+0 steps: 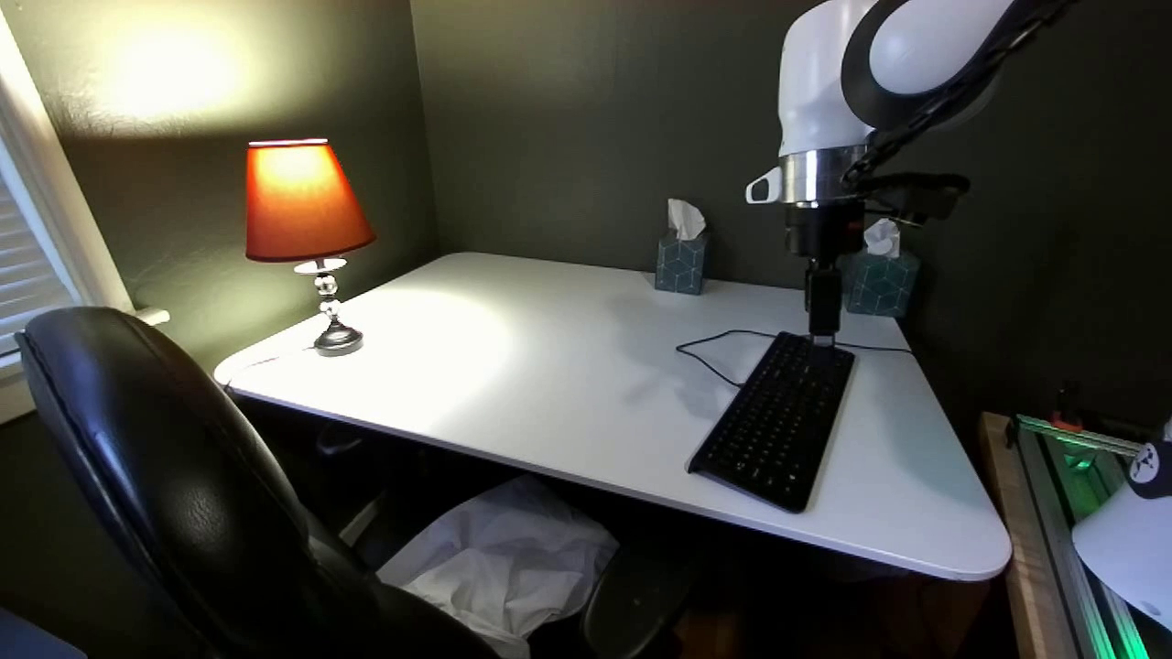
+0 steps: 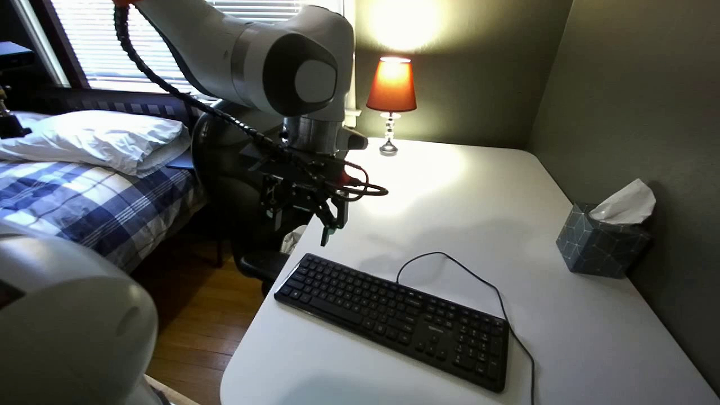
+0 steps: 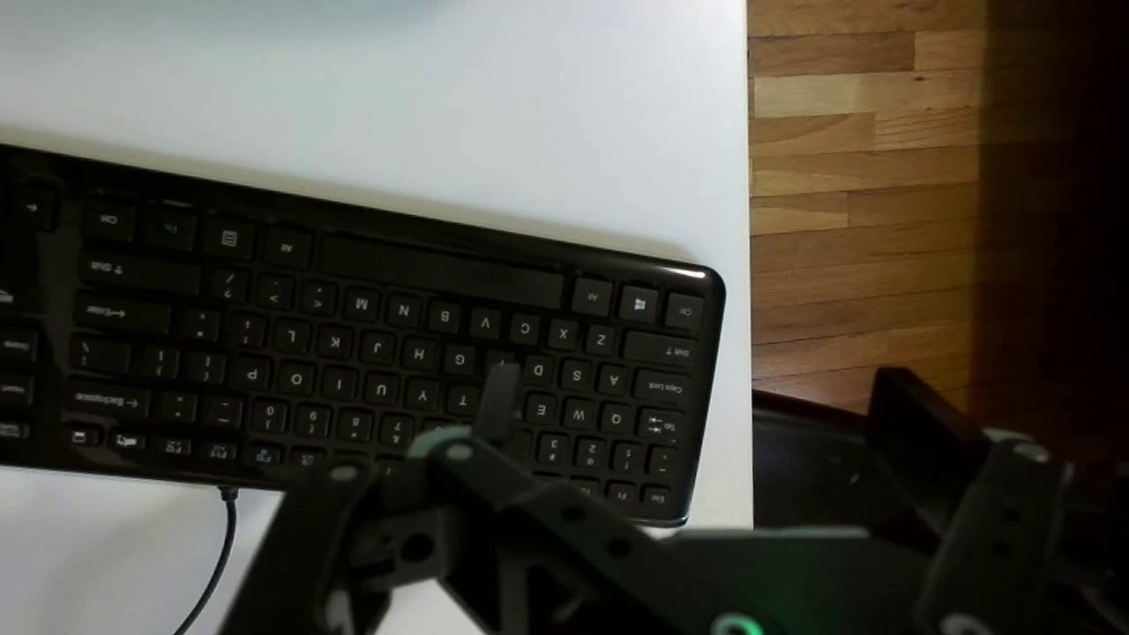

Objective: Press a key on the keyboard.

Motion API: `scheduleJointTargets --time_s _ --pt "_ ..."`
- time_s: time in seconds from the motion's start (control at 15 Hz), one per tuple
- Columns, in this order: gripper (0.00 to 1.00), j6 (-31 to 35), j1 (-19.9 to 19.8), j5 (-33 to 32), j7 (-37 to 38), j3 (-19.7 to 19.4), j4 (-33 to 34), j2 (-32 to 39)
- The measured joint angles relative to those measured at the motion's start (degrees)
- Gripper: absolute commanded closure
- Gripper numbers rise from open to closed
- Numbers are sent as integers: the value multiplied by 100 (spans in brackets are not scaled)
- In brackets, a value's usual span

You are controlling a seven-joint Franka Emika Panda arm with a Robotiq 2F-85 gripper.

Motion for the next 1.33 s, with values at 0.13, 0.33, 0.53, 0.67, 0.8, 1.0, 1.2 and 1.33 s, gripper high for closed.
scheduleJointTargets --time_s 0.13,0.33,0.53,0.67,0.8,1.0,1.2,1.33 --pt "0 0 -11 2 53 0 18 82" --pt "25 0 -22 48 156 4 84 324" --pt "50 88 -29 131 281 27 168 612" --pt "65 251 -42 201 336 56 222 802" --pt "81 401 -46 266 388 84 277 993" --pt "99 602 -81 289 515 110 338 1262" --pt "100 771 -151 289 629 117 395 1504" --pt "100 833 -200 289 670 124 435 1643"
